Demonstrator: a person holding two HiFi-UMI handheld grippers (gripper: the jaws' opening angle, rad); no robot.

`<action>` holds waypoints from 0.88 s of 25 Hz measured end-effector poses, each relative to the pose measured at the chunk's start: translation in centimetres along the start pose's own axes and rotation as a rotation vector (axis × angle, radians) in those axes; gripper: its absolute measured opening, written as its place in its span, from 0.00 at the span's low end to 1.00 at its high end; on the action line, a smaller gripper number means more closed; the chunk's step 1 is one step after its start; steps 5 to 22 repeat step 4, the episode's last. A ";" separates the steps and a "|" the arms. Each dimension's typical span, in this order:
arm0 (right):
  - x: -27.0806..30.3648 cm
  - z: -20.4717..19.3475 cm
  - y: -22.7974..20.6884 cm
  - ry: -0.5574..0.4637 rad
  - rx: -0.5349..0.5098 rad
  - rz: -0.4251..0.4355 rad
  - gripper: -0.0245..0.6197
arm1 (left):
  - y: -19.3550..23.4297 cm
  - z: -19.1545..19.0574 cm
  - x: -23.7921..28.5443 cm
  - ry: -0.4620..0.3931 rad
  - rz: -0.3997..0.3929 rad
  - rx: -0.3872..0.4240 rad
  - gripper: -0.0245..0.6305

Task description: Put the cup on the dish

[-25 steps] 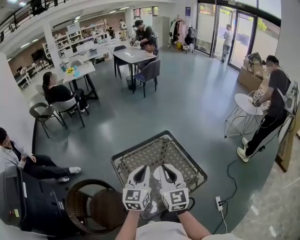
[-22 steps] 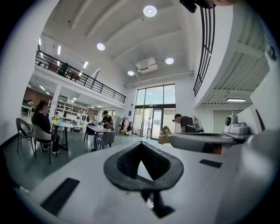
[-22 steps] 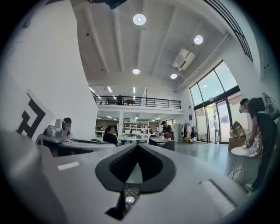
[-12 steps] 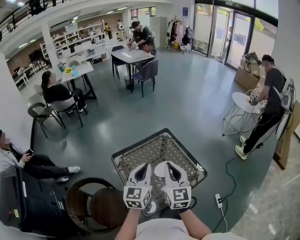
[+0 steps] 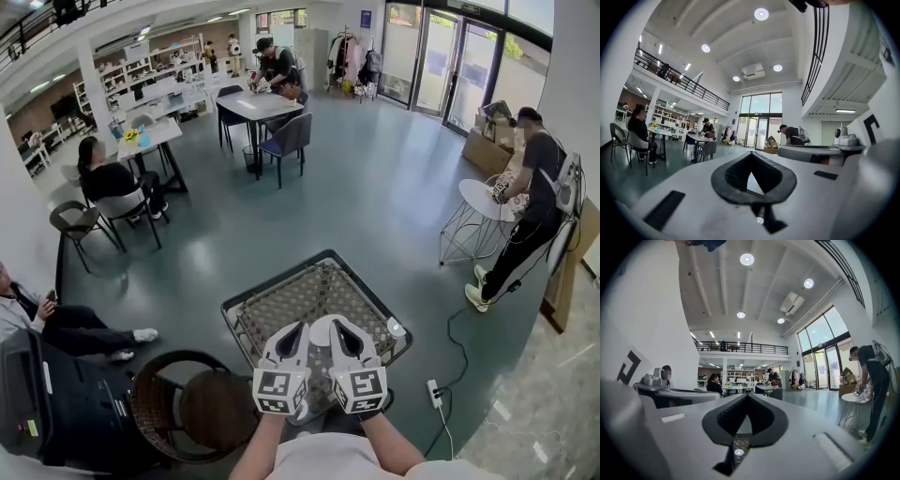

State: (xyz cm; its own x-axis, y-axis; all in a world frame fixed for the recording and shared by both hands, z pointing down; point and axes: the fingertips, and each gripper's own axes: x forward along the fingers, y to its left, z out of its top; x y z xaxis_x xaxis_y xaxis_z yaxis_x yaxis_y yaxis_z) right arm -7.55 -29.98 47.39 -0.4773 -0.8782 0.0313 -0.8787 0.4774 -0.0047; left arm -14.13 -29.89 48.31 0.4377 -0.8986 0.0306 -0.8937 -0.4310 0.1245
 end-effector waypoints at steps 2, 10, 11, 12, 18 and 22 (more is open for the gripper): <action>-0.1 -0.5 -0.2 0.008 0.015 0.004 0.04 | -0.3 0.0 0.0 -0.005 -0.004 0.007 0.04; -0.4 -0.8 -0.4 0.010 0.016 0.004 0.04 | -0.7 -0.2 0.0 -0.008 -0.009 0.013 0.04; -0.4 -0.8 -0.4 0.010 0.016 0.004 0.04 | -0.7 -0.2 0.0 -0.008 -0.009 0.013 0.04; -0.4 -0.8 -0.4 0.010 0.016 0.004 0.04 | -0.7 -0.2 0.0 -0.008 -0.009 0.013 0.04; -0.4 -0.8 -0.4 0.010 0.016 0.004 0.04 | -0.7 -0.2 0.0 -0.008 -0.009 0.013 0.04; -0.4 -0.8 -0.4 0.010 0.016 0.004 0.04 | -0.7 -0.2 0.0 -0.008 -0.009 0.013 0.04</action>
